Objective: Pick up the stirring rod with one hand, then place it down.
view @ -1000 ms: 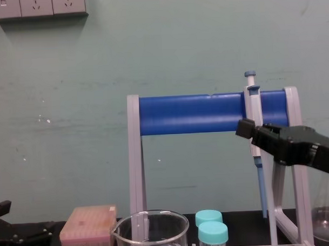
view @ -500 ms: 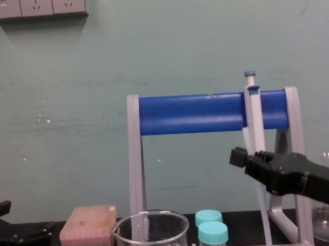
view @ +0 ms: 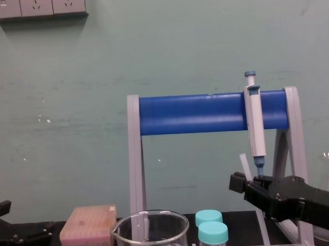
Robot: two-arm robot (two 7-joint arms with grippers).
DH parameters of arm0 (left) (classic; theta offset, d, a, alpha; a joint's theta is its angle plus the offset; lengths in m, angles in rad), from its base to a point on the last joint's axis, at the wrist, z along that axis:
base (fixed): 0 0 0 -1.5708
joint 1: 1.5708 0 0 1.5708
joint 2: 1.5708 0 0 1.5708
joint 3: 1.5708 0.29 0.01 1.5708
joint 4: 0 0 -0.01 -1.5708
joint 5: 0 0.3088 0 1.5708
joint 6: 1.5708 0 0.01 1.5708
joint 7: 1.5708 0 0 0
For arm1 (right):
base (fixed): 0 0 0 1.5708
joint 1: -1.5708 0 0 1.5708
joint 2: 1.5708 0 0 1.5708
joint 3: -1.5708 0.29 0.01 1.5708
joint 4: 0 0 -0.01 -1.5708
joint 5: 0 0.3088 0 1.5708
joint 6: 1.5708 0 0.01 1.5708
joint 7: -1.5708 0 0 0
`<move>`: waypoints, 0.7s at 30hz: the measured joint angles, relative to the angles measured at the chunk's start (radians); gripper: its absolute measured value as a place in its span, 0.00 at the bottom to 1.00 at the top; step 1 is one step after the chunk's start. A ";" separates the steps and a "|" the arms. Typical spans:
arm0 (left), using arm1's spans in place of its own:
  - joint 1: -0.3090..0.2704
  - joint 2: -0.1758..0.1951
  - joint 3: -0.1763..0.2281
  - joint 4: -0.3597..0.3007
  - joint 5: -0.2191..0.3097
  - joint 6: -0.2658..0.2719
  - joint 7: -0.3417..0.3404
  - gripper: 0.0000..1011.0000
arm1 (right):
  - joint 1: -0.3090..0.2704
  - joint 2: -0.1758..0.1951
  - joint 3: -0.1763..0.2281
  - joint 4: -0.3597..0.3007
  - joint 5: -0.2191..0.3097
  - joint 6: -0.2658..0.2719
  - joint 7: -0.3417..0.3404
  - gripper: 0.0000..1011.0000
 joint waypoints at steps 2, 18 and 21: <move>0.000 0.000 0.000 0.000 0.000 0.000 0.000 0.99 | 0.000 -0.001 -0.001 0.005 -0.006 0.000 -0.002 0.07; 0.000 0.000 0.000 0.000 0.000 0.000 0.000 0.99 | 0.001 -0.002 -0.003 0.011 -0.024 0.009 -0.013 0.07; 0.000 0.000 0.000 0.000 0.000 0.000 0.000 0.99 | 0.000 -0.001 -0.003 0.011 -0.023 0.009 -0.013 0.07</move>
